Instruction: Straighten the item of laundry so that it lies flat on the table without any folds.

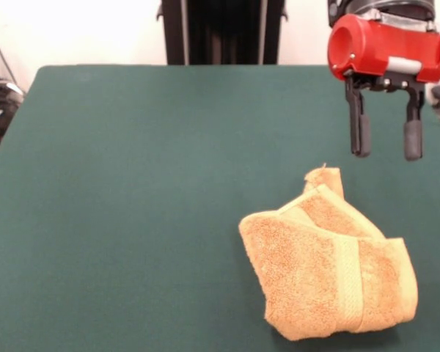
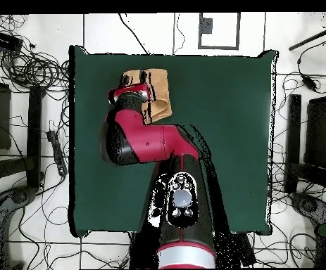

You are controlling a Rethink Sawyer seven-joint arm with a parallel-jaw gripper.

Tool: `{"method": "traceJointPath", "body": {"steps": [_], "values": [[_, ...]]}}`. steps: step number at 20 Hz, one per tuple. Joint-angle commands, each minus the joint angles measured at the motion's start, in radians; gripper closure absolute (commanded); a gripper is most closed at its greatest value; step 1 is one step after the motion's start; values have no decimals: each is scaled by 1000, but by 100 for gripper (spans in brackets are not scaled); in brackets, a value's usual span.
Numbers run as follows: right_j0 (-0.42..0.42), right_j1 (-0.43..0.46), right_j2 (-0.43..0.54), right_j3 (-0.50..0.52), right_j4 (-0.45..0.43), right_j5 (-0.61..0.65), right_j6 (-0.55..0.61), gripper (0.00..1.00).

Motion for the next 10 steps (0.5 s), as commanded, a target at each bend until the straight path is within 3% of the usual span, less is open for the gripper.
{"method": "traceJointPath", "body": {"steps": [1, 4, 10], "values": [[91, 88, -45, 77, 71, 168, 171, 0], [104, 102, -64, 66, 79, 289, 141, 0], [97, 123, -61, 62, 75, 400, 132, 0]]}}
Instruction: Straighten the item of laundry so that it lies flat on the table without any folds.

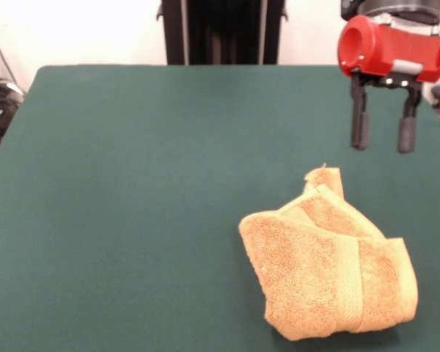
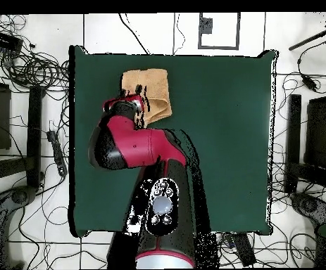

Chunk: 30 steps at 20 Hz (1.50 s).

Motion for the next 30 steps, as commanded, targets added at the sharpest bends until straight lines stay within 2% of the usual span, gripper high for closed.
{"method": "traceJointPath", "body": {"steps": [1, 9, 16, 21, 27, 30], "values": [[23, 123, 3, 63, 40, 250, 137, 0], [19, 136, 3, 57, 39, 344, 164, 0], [-31, -24, 63, 239, -28, 286, 113, 0], [-71, -39, 107, 280, -49, 257, 93, 0], [-76, -37, 105, 288, -49, 301, 85, 0], [-79, -35, 100, 285, -79, 221, 86, 0]]}}
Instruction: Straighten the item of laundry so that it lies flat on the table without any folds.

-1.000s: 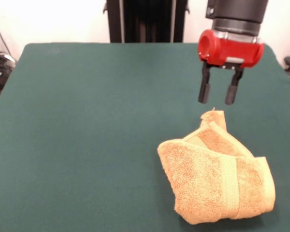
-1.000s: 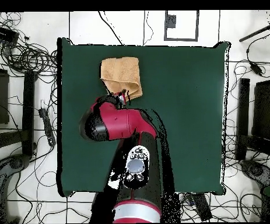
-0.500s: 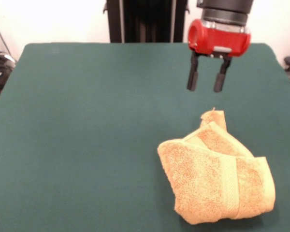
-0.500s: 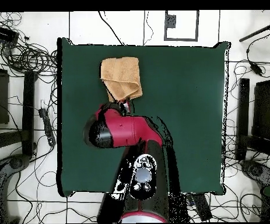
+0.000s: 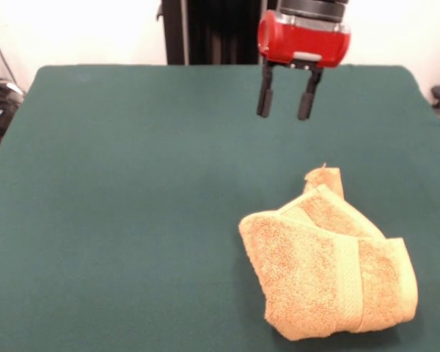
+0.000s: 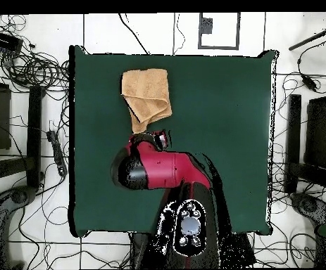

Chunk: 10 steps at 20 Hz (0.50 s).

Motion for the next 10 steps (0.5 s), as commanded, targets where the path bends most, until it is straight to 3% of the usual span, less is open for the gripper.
{"method": "traceJointPath", "body": {"steps": [1, 5, 10], "values": [[-3, 21, 109, 103, -70, -46, 89, 0], [20, 22, 68, 67, -80, -85, 117, 0], [90, 55, 9, 10, -47, 37, 144, 0]]}}
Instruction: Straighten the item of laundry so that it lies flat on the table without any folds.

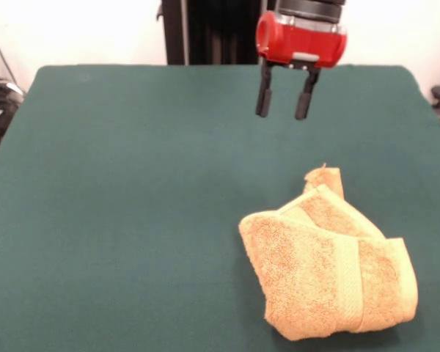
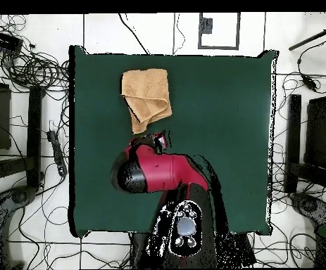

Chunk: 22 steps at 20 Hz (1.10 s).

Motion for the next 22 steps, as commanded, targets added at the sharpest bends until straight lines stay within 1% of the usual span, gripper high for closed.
{"method": "traceJointPath", "body": {"steps": [1, 5, 8, 11, 14, 17, 19, 22], "values": [[80, 49, 18, 3, 3, 70, 148, 0], [62, 34, 43, 9, 17, 102, 132, 0], [20, 29, 87, 25, 26, 121, 112, 0], [5, 40, 99, 41, 19, 90, 114, 0], [-25, 32, 134, 70, 0, 53, 100, 0], [-65, 25, 177, 79, -2, 51, 82, 0], [-80, 19, 187, 83, -15, 44, 72, 0], [-106, -15, 217, 93, -24, 76, 43, 0]]}}
